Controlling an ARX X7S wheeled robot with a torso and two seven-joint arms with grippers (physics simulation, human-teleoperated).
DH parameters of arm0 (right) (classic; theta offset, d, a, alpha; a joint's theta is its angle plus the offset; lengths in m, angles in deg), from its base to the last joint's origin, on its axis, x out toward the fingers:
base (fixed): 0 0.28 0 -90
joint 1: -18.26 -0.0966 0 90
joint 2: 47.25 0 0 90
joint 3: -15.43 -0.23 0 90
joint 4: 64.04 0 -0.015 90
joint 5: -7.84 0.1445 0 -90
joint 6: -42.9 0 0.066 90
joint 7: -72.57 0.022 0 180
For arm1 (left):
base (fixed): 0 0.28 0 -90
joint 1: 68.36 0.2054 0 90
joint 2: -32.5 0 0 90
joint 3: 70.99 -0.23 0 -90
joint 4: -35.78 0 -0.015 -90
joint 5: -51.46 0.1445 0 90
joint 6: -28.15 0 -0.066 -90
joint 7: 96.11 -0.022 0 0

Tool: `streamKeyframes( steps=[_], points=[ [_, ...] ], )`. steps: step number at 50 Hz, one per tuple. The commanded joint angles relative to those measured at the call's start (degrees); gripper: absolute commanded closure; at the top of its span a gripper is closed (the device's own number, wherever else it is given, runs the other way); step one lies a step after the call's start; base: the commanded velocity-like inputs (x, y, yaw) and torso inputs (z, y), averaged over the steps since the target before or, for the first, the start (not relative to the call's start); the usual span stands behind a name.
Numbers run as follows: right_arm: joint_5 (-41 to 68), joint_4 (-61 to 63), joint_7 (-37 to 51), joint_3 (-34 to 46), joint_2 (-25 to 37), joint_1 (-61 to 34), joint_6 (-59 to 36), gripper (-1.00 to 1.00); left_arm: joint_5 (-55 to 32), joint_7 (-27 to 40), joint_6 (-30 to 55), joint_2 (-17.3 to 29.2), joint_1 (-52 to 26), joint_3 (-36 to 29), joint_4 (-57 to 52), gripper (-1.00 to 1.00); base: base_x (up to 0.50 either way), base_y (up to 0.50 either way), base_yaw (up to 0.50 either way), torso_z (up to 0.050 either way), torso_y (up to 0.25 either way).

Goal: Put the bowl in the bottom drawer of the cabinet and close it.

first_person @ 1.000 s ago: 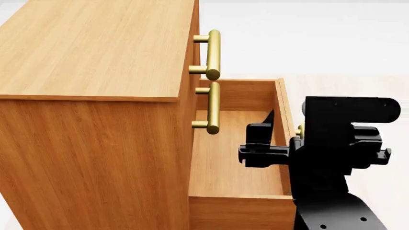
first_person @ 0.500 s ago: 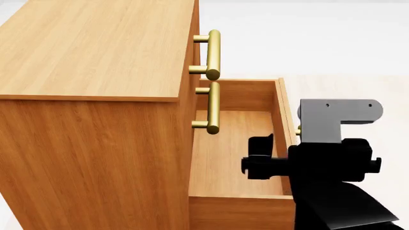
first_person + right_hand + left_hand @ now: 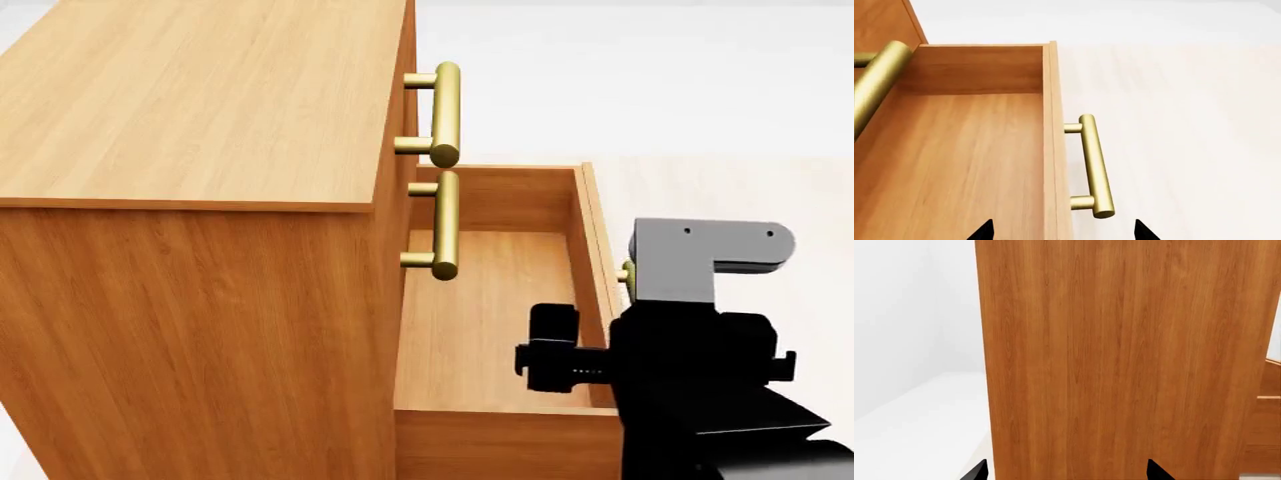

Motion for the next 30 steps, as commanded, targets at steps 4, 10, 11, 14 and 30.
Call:
streamKeyframes(
  steps=[4,10,11,14,30],
  points=[
    [0.8,-3.9,0.4,-1.9,-0.7,-2.1,-1.7,-1.0,-0.2,0.4,-0.3,0.4,-0.1,-0.4,0.2,-1.0,0.0,0.0,0.0,0.0,0.0],
    [0.1,-5.5,-0.4,0.8,0.2,-1.8,-0.8,-1.0,-0.2,0.6,-0.4,0.5,-0.2,-0.5,0.3,-1.0,0.0,0.0,0.0,0.0,0.0],
    [0.3,-5.5,-0.5,0.8,0.2,-1.8,-1.0,-1.0,-0.2,0.7,-0.3,0.5,-0.1,-0.5,0.1,-1.0,0.0,0.0,0.0,0.0,0.0],
    [-0.1,-6.3,-0.5,1.6,0.6,-1.8,-0.8,-1.0,-0.3,0.7,-0.6,0.6,-0.2,-0.6,0.4,-1.0,0.0,0.0,0.0,0.0,0.0],
    [-1.5,-10.8,-0.9,4.5,1.5,-1.8,1.4,-1.0,-0.6,1.0,-0.6,1.1,-0.2,-0.9,0.2,-1.0,0.0,0.0,0.0,0.0,0.0]
  ],
)
